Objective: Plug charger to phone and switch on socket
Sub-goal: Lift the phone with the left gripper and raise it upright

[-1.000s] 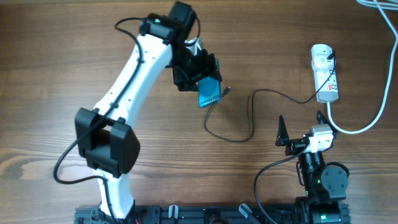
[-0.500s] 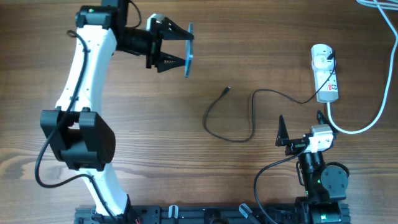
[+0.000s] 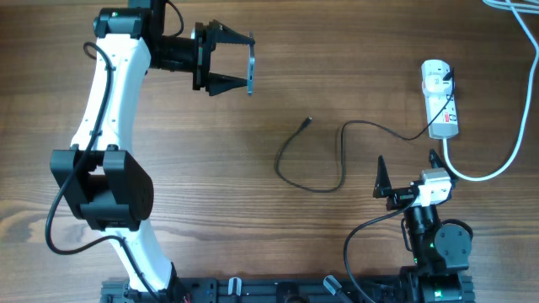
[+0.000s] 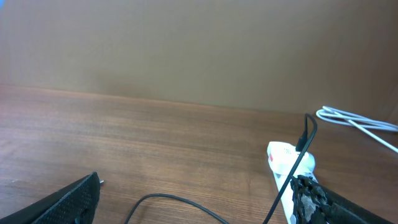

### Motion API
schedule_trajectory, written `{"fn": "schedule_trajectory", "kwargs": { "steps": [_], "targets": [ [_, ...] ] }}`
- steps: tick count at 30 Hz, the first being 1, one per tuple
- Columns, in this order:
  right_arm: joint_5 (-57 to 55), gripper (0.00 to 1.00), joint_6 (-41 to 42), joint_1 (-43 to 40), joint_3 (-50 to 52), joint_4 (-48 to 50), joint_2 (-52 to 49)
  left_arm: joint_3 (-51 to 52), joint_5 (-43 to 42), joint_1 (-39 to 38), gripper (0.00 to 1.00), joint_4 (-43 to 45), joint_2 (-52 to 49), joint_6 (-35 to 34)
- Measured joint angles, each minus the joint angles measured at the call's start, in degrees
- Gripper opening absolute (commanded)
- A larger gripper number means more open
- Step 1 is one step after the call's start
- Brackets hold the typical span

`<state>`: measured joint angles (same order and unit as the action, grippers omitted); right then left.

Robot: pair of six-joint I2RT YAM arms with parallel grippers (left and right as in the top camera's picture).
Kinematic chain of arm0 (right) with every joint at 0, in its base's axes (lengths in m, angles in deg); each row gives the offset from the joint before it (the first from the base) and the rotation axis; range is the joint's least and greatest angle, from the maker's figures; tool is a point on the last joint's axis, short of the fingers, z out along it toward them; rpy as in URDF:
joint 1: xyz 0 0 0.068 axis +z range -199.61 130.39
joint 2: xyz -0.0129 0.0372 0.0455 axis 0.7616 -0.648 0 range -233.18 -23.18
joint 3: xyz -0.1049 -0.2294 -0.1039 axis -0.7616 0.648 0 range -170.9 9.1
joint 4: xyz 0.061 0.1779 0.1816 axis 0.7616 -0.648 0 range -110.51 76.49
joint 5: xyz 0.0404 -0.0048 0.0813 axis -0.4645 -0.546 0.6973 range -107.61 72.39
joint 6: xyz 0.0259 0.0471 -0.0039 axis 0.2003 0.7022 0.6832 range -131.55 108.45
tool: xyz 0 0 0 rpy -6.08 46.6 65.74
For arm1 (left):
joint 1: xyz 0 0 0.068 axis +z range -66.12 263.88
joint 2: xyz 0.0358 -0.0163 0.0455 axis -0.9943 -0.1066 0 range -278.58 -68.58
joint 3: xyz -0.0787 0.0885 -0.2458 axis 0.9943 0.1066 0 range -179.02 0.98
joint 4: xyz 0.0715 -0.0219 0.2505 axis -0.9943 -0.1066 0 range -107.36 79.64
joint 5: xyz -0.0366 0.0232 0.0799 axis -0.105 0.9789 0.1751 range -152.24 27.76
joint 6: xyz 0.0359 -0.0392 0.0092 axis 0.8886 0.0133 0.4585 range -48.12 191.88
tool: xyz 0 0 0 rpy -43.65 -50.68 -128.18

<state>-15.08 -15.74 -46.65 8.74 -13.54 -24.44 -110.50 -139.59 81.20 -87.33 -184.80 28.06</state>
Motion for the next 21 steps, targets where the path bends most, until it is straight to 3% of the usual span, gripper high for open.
{"fn": "schedule_trajectory", "kwargs": {
  "steps": [21],
  "targets": [
    [0.0, 1.0, 0.0, 0.0, 0.0, 0.0, 0.0, 0.0, -4.2, 0.0, 0.73, 0.0, 0.0, -4.13]
  ]
}}
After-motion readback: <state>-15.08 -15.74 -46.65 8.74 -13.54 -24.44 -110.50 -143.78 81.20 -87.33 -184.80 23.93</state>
